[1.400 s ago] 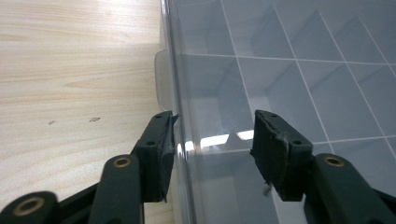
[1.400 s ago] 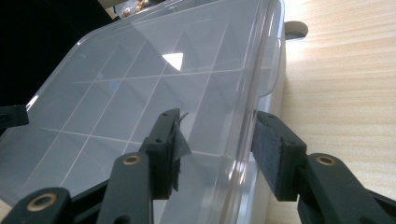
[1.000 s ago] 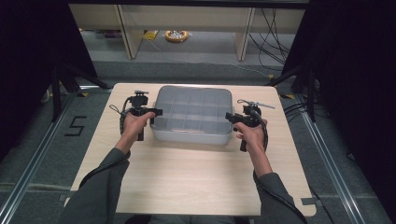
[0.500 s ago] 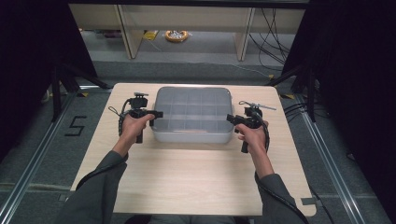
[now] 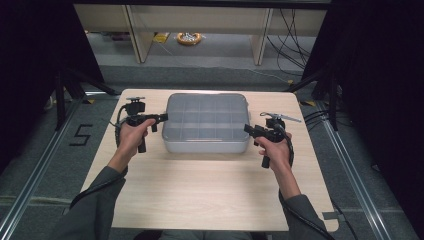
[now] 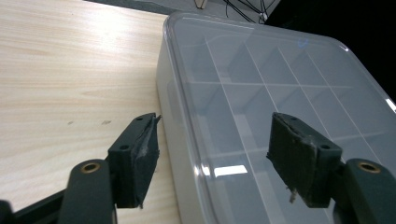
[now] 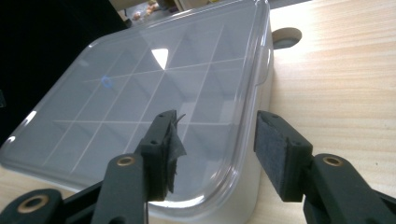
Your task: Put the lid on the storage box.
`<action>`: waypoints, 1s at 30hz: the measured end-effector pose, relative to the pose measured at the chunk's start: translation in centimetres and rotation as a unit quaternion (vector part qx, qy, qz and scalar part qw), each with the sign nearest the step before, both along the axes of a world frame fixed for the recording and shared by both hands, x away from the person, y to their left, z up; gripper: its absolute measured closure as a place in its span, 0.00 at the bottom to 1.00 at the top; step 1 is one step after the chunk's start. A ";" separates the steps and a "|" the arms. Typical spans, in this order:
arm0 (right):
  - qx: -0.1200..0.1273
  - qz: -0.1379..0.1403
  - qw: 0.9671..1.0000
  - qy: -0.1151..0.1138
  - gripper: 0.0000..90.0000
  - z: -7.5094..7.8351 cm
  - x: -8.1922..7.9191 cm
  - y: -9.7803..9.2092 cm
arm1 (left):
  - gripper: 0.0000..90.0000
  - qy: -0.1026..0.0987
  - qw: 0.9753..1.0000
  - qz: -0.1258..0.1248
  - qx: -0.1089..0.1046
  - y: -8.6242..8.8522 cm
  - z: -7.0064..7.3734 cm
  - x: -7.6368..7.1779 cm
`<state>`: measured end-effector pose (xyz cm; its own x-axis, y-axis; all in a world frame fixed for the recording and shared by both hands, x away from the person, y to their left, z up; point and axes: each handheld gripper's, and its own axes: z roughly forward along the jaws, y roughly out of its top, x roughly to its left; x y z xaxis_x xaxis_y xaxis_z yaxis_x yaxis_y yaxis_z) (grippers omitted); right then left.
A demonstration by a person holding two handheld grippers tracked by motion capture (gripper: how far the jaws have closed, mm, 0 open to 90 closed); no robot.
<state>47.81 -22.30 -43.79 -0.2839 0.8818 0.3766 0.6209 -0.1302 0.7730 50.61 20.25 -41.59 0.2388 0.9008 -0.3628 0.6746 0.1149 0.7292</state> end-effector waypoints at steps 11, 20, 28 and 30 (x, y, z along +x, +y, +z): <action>0.015 0.013 1.000 -0.007 0.49 -0.5 -2.0 -0.3 | 0.34 -0.014 0.999 -0.046 0.008 0.3 -1.1 -4.3; 0.008 0.018 1.000 -0.019 0.46 -0.8 -3.3 -0.4 | 0.33 -0.017 0.997 -0.078 -0.005 -0.5 -2.3 -6.7; 0.030 0.017 0.999 0.000 0.43 -1.0 -4.2 0.2 | 0.32 -0.015 0.997 -0.082 -0.004 -0.8 -2.7 -7.5; 0.019 0.027 0.999 -0.012 0.42 -1.1 -4.2 0.1 | 0.31 -0.014 0.996 -0.085 -0.003 -0.8 -2.7 -7.7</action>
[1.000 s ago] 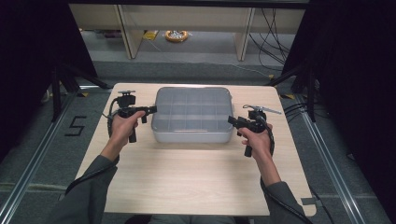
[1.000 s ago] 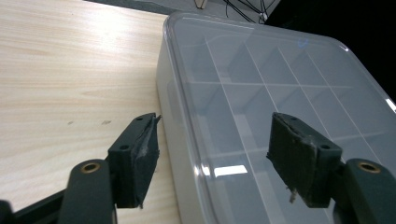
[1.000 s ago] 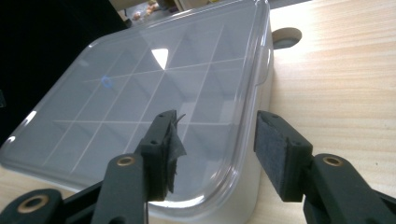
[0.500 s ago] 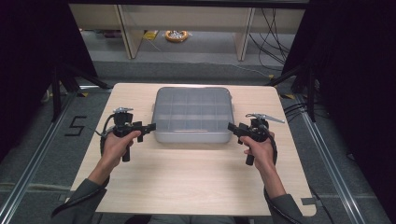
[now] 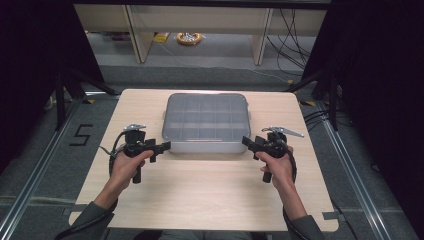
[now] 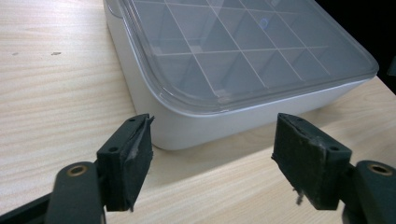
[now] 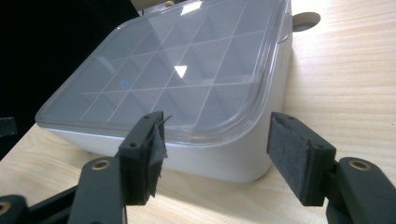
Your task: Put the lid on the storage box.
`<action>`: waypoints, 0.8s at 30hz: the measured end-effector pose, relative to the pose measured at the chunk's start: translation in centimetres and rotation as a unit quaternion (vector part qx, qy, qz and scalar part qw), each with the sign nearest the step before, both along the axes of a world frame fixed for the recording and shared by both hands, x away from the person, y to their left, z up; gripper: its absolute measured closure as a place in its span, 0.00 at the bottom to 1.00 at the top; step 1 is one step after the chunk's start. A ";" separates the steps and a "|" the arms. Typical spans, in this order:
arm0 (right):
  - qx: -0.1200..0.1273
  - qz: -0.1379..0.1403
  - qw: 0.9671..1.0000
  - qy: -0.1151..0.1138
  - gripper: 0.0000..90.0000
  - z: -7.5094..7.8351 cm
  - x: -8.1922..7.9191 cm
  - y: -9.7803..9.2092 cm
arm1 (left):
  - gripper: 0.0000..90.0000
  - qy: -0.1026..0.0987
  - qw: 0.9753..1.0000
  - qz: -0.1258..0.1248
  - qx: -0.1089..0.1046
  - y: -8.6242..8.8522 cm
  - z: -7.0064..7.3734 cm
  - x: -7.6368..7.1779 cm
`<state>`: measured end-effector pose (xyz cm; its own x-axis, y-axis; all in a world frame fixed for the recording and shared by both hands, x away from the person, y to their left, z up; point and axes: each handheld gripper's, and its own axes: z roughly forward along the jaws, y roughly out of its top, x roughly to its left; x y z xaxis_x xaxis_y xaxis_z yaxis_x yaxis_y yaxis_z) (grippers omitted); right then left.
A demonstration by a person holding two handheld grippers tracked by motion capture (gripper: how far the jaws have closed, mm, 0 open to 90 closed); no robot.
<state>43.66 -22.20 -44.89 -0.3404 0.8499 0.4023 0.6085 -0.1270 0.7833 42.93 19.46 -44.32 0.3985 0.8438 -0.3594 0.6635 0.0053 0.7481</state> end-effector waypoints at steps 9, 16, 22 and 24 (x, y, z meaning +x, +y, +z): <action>-0.006 0.000 1.000 -0.001 0.38 -0.1 -0.3 0.1 | 0.25 0.000 1.000 -0.003 0.006 -0.3 -0.4 -0.6; -0.007 0.002 1.000 0.004 0.36 -0.1 -0.8 -0.1 | 0.24 0.001 1.000 -0.011 0.008 -0.5 -0.5 -1.2; -0.002 0.007 1.000 0.006 0.36 -0.1 -1.4 -0.3 | 0.24 -0.001 1.000 -0.013 0.009 -0.6 -0.5 -1.8; 0.002 0.008 1.000 0.010 0.35 -0.1 -1.6 -0.4 | 0.24 0.001 1.000 -0.020 0.016 -0.6 -0.6 -2.2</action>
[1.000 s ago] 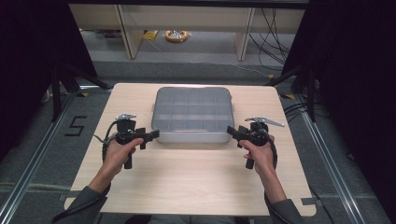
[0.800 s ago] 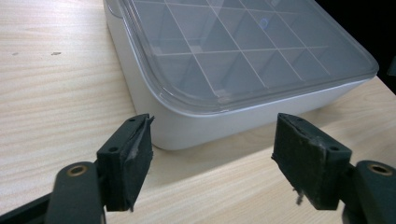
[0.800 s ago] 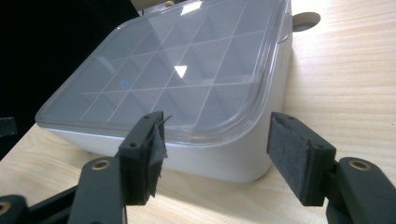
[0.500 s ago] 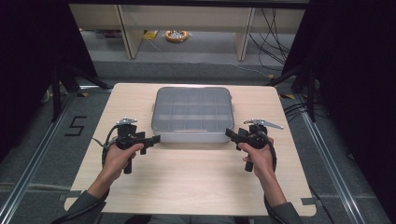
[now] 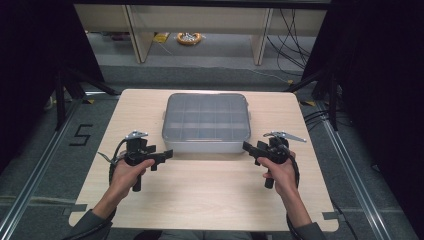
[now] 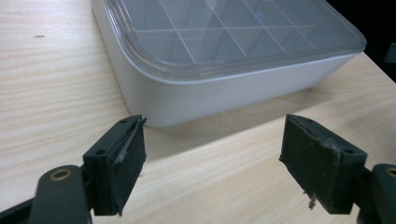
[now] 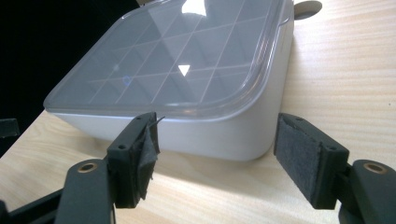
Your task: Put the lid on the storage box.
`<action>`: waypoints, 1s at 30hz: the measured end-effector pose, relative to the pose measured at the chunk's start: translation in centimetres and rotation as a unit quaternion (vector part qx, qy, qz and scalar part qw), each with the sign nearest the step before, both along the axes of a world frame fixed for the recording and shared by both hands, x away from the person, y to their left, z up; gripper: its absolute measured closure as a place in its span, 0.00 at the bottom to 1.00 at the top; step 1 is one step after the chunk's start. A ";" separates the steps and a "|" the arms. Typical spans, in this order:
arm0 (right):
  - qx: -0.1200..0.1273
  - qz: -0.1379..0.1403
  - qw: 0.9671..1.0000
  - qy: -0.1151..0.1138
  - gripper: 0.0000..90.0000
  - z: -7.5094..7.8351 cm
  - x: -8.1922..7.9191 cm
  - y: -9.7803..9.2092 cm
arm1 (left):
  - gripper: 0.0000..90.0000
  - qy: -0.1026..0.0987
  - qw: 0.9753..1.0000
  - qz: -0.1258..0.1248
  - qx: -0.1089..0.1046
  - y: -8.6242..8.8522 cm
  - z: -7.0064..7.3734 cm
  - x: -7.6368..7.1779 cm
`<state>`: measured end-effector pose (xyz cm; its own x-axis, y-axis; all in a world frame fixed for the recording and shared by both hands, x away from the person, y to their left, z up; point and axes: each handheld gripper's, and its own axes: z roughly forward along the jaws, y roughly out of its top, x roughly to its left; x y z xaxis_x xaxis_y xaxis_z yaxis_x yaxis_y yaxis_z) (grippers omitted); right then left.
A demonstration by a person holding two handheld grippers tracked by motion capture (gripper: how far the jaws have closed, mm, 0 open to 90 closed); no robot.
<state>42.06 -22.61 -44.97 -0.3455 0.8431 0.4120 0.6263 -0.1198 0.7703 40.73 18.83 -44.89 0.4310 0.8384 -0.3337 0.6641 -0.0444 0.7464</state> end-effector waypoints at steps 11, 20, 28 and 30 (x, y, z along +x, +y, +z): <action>0.006 0.007 1.000 0.011 0.34 0.0 -1.1 0.7 | 0.23 0.003 1.000 -0.025 0.005 -1.3 -0.9 -1.8; 0.001 0.015 1.000 0.016 0.33 -0.6 -2.2 0.8 | 0.23 0.010 0.998 -0.056 0.030 -2.0 -1.8 -2.7; -0.014 0.030 0.999 0.007 0.32 -1.3 -2.9 0.6 | 0.23 0.008 0.998 -0.061 0.034 -2.5 -2.3 -3.6; -0.020 0.031 0.999 0.005 0.32 -1.4 -3.1 0.6 | 0.23 0.009 0.997 -0.067 0.038 -2.5 -2.4 -3.8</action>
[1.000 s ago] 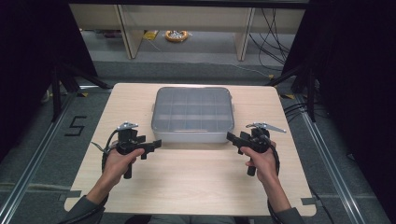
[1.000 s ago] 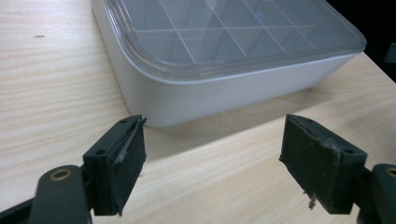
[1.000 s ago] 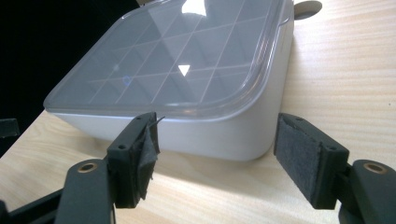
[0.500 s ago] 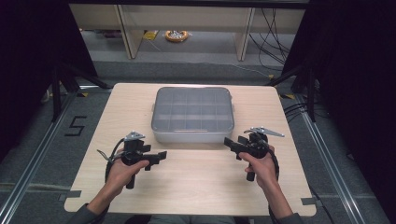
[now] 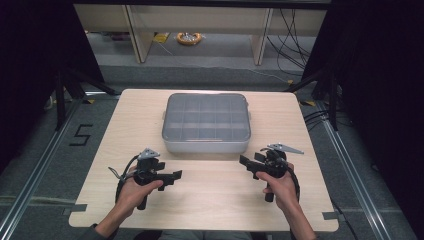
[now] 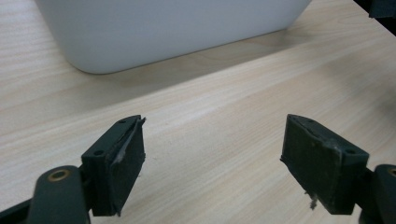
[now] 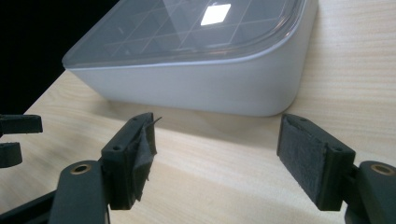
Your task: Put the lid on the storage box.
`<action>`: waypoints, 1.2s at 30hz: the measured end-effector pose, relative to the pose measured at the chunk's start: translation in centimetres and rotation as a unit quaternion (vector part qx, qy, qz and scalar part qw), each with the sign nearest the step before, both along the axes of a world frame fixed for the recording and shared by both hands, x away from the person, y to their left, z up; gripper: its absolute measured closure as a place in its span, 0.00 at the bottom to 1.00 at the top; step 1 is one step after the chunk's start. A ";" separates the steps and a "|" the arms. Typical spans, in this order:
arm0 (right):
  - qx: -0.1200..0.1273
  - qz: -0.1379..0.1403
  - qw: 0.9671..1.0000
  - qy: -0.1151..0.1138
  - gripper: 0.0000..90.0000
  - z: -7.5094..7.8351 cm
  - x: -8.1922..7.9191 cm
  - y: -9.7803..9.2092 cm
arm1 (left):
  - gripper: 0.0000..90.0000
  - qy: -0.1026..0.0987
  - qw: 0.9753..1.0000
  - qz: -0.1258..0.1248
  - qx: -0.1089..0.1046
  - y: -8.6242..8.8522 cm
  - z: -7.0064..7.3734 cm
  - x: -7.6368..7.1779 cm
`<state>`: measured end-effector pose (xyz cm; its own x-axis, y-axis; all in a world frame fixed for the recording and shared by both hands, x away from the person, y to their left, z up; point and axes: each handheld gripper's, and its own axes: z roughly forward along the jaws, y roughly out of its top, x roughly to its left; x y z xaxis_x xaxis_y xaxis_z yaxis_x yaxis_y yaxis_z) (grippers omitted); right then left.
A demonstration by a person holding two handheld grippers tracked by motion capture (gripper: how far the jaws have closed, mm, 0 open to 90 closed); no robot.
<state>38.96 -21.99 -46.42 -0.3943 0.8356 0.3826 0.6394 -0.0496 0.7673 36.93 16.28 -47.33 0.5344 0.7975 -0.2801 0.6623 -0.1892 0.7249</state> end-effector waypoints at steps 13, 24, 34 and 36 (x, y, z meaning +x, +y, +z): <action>-0.007 0.016 1.000 0.003 0.30 -0.8 -1.8 0.1 | 0.21 -0.007 1.000 -0.028 -0.013 0.2 -1.0 -1.7; 0.001 0.027 1.000 0.002 0.18 -1.4 -3.2 0.2 | 0.17 -0.018 0.999 -0.035 -0.019 0.1 -1.2 -3.1; -0.030 0.045 0.999 0.000 0.19 -1.8 -5.2 0.1 | 0.17 -0.016 0.999 -0.045 -0.010 0.4 -1.8 -4.6; -0.038 0.048 0.998 -0.004 0.19 -1.9 -5.6 0.2 | 0.17 -0.016 0.999 -0.049 -0.007 0.5 -2.0 -4.8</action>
